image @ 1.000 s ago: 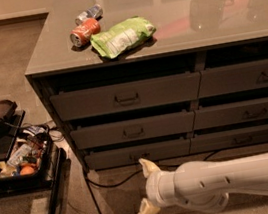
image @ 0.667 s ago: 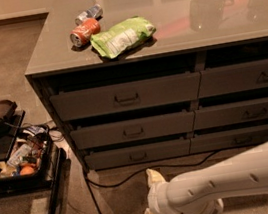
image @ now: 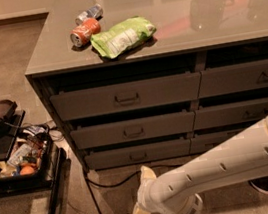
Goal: Open bottom drawer
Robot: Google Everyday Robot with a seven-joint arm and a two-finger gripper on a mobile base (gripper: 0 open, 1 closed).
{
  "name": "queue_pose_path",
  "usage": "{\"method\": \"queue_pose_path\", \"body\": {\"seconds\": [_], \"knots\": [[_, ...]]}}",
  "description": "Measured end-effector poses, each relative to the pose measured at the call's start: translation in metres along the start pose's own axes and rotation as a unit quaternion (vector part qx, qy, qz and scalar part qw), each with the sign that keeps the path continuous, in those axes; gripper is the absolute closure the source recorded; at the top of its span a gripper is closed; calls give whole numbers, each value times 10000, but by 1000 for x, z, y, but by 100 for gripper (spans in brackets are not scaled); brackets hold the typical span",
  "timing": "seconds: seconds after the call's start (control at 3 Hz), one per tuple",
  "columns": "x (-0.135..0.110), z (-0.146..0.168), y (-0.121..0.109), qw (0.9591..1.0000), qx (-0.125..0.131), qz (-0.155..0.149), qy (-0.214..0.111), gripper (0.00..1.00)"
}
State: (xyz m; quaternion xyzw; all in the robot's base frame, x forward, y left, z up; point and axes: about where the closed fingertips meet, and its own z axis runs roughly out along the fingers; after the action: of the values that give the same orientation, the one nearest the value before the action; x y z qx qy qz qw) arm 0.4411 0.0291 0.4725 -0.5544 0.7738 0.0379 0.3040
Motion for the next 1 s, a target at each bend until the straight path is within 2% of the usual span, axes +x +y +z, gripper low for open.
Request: {"method": "queue_pose_path", "body": {"seconds": [0.33,0.67,1.0], "knots": [[5,18,-10,9995,231,145,139,0],[14,38,-18,9974,530,327,373,0],[14,38,-18,9974,530,326,374,0]]}}
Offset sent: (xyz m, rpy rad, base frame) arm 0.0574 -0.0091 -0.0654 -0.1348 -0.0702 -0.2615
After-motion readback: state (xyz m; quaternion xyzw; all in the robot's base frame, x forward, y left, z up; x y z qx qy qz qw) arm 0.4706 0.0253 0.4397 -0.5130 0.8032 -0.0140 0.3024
